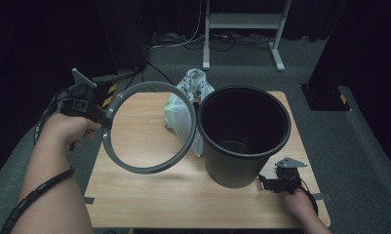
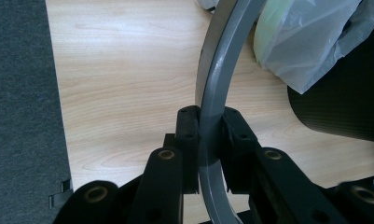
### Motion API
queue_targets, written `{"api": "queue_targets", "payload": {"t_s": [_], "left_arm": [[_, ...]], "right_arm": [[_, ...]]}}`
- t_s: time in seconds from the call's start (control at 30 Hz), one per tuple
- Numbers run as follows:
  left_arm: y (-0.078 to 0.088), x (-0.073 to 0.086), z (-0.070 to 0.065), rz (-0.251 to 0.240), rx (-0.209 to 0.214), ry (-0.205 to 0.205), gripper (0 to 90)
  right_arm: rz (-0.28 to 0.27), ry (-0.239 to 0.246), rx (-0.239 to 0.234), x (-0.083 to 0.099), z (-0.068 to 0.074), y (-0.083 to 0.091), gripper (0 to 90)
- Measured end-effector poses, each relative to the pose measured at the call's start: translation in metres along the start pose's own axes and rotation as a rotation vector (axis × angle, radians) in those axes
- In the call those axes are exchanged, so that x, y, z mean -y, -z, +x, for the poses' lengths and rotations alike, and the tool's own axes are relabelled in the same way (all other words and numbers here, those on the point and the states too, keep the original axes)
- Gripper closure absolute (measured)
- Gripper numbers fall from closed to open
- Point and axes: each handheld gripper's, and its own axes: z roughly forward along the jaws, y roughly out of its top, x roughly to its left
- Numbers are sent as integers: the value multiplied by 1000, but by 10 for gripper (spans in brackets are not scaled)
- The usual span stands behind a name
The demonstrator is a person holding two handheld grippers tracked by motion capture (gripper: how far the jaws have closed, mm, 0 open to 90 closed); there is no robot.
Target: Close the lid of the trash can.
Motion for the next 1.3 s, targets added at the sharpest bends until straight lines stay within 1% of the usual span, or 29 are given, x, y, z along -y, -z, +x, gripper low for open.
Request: {"api": "queue_targets", "payload": {"t_s": [0.1,0.17,0.27,0.37,0.5,0.53,0.6,0.63,0.67,0.7,0.73,0.77,0.8,0.83,0.9,0.97,1.07,1.17,1.23,1.3], "left_arm": [[5,0,-1,-12,0,7,786],[7,-2,-3,-16,2,-1,786],[11,-5,-8,-25,11,-10,786],[10,-8,-16,-31,4,-17,786],[7,-13,-26,-16,9,-37,786],[6,-14,-29,-21,11,-34,786],[5,-16,-34,-22,15,-46,785],[4,-17,-37,-28,19,-43,786],[4,-18,-39,-23,17,-51,786],[4,-18,-39,-23,17,-51,786],[2,-20,-45,-24,17,-56,786],[2,-20,-45,-24,17,-56,786],[1,-21,-51,-25,21,-64,786],[1,-21,-51,-25,21,-64,786],[1,-23,-57,-20,28,-71,786],[2,-27,-64,-23,27,-79,785],[2,-31,-72,-30,33,-76,786],[5,-36,-80,-31,28,-98,786],[4,-38,-86,-37,36,-89,786],[3,-39,-91,-31,24,-110,786]], "right_arm": [[1,-1,-1,0,0,0,99],[0,-1,0,0,0,0,99],[0,-1,-1,0,0,0,99],[0,0,0,0,0,0,99],[2,-6,-1,0,0,0,99],[2,-6,-1,0,0,0,99],[2,-7,-2,0,0,0,99],[3,-8,-2,0,0,0,99],[2,-7,-2,0,0,0,99],[2,-7,-1,0,0,0,99],[2,-8,-1,0,1,0,99],[2,-8,-1,0,1,0,99],[2,-8,-1,0,1,0,99],[2,-6,-1,0,0,0,99],[2,-8,-1,0,1,0,100],[3,-10,2,0,1,0,100],[1,-8,0,0,1,0,99],[1,-9,-1,0,1,0,97],[1,-9,0,0,1,0,98],[2,-9,-1,0,1,0,98]]}}
